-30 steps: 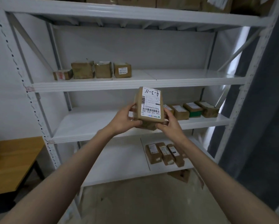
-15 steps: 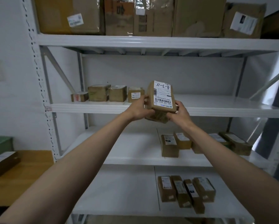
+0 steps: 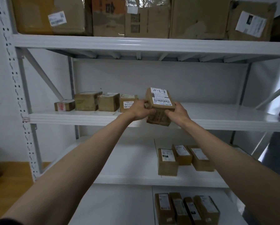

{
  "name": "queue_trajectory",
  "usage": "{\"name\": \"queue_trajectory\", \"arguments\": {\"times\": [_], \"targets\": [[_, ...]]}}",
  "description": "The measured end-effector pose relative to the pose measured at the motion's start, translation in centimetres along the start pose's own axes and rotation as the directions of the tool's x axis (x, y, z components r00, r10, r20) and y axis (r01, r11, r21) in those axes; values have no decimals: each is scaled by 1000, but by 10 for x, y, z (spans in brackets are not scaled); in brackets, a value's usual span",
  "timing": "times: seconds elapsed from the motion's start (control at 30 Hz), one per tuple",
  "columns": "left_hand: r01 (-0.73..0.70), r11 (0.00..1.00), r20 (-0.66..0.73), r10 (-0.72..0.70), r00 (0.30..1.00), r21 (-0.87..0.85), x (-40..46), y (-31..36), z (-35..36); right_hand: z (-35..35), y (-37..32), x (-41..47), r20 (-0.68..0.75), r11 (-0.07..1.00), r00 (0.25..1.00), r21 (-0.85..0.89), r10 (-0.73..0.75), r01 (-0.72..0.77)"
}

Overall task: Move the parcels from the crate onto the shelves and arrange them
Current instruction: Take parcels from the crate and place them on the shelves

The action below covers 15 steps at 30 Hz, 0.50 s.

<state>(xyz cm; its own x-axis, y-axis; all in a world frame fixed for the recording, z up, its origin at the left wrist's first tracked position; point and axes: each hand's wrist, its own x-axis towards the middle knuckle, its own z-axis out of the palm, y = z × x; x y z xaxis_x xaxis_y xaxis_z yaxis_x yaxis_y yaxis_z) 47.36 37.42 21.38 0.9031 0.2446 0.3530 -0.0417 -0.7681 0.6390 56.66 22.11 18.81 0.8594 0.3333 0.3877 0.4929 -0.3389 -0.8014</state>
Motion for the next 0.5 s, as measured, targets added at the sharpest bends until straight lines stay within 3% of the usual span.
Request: {"name": "queue_trajectory", "arguments": {"times": [0.5], "targets": [[103,994,-52,-104,993,-22,101,-63,1,46,3,111,117,993,992,-118,37,-23]]}}
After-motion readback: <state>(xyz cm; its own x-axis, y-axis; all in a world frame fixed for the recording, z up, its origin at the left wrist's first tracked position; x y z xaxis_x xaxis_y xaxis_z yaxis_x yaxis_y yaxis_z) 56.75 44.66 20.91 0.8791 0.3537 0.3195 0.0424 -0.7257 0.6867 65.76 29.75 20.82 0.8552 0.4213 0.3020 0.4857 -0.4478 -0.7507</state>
